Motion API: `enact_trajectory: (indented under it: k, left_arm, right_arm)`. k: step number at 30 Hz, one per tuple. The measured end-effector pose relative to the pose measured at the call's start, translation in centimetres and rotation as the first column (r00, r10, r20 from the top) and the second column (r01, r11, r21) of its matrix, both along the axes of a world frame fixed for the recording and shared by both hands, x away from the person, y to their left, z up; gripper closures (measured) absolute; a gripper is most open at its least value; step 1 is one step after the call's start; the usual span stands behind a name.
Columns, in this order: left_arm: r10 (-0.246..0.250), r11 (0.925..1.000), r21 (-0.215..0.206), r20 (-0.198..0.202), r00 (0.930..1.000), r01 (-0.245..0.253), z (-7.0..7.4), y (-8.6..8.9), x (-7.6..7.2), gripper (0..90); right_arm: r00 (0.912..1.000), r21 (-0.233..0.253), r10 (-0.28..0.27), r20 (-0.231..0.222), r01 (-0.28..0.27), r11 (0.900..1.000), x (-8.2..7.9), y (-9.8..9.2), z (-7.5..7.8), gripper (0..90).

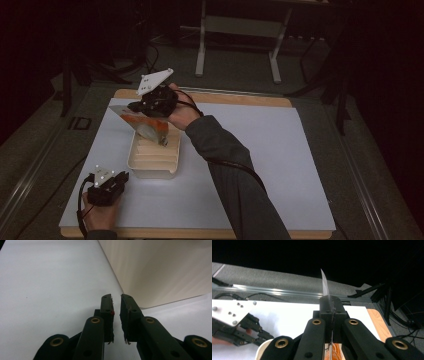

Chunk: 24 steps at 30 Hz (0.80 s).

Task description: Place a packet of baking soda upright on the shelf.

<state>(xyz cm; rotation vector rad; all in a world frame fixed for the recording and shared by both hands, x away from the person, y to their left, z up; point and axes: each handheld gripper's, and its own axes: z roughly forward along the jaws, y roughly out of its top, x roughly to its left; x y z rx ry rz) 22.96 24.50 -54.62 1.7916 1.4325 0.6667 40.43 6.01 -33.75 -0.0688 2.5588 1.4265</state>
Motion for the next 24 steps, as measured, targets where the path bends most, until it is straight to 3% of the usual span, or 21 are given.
enact_trajectory:
  k: [3, 11, 15, 20, 24]
  left_arm:
    - [0.004, 1.0000, -0.001, 0.001, 1.0000, -0.004, 0.0, 0.1, -0.1, 80.3]
    - [0.013, 0.9999, -0.002, -0.001, 0.9999, -0.013, 0.0, 0.3, -0.2, 80.3]
    - [0.018, 0.9998, -0.007, 0.002, 0.9998, -0.018, 0.0, 0.4, -0.3, 80.2]
    - [0.024, 0.9996, -0.011, 0.003, 0.9997, -0.024, 0.0, 0.6, -0.4, 80.2]
    - [0.029, 0.9995, -0.014, 0.007, 0.9996, -0.029, 0.0, 0.7, -0.5, 80.2]
  right_arm:
    - [0.9980, -0.013, -0.048, 0.042, 0.049, 0.999, 0.7, -0.6, 0.2, 90.0]
    - [0.9856, -0.038, -0.141, 0.093, 0.145, 0.989, 2.5, -1.8, 0.2, 90.0]
    - [0.9695, -0.049, -0.196, 0.147, 0.206, 0.977, 2.9, -1.4, 0.0, 90.0]
    - [0.9577, -0.072, -0.188, 0.218, 0.208, 0.975, 2.5, -0.5, 0.1, 90.0]
    - [0.9573, -0.124, -0.130, 0.258, 0.166, 0.978, 2.3, -0.2, -0.5, 90.0]
